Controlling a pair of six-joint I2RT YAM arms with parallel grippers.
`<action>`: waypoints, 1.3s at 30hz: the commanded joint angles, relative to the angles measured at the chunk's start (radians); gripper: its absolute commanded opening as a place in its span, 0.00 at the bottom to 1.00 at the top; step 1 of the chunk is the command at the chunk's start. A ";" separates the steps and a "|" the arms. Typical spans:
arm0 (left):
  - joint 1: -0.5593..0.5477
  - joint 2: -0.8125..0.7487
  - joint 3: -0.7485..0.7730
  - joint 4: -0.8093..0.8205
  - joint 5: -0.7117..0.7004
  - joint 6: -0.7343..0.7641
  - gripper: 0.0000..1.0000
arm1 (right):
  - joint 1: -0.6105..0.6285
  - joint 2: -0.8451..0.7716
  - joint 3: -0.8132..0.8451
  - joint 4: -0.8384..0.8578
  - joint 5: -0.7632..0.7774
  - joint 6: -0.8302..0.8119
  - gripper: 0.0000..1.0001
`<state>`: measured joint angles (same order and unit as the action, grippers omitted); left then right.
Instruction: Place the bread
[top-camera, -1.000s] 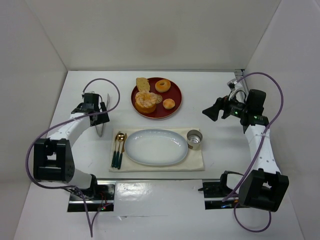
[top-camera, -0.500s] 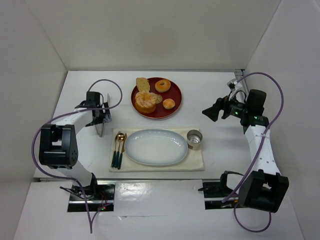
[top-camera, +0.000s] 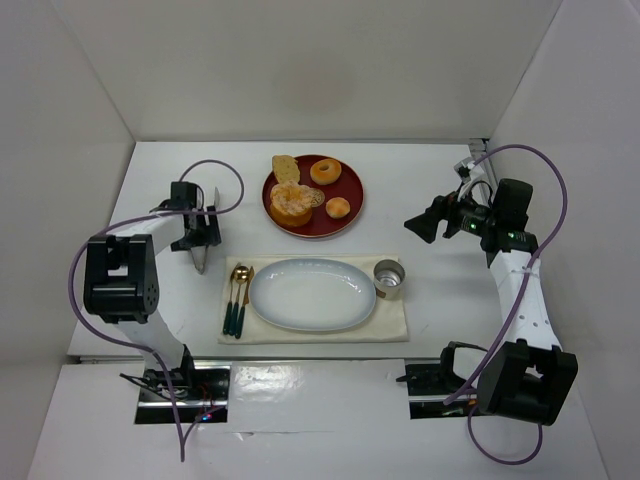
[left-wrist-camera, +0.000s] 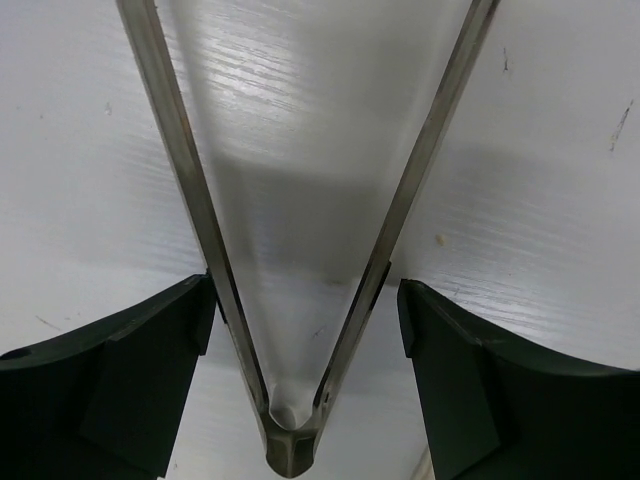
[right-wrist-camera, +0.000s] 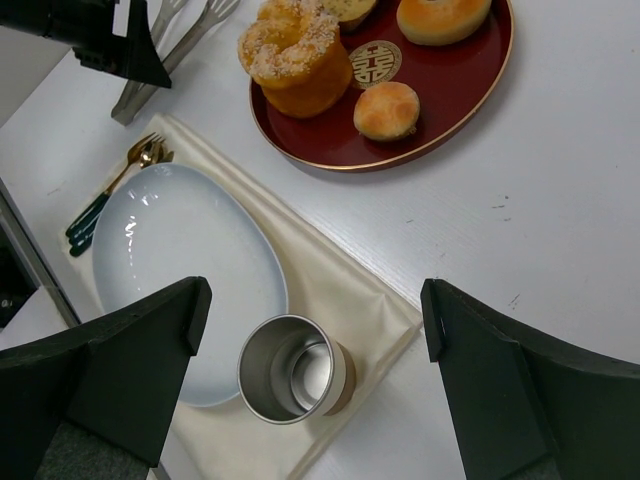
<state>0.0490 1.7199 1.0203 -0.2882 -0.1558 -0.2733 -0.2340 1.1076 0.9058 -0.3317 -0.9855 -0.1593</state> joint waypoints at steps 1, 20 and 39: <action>0.003 0.030 0.035 0.021 0.036 0.032 0.90 | -0.005 -0.035 0.025 0.010 -0.022 -0.019 1.00; 0.012 0.023 0.055 -0.006 0.088 0.016 0.33 | -0.005 -0.035 0.025 0.010 -0.031 -0.019 1.00; -0.119 -0.305 0.138 -0.137 0.190 -0.067 0.54 | -0.005 -0.045 0.025 0.000 -0.050 -0.019 1.00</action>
<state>-0.0418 1.4540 1.1320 -0.3935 0.0032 -0.3202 -0.2340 1.0912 0.9058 -0.3321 -1.0103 -0.1593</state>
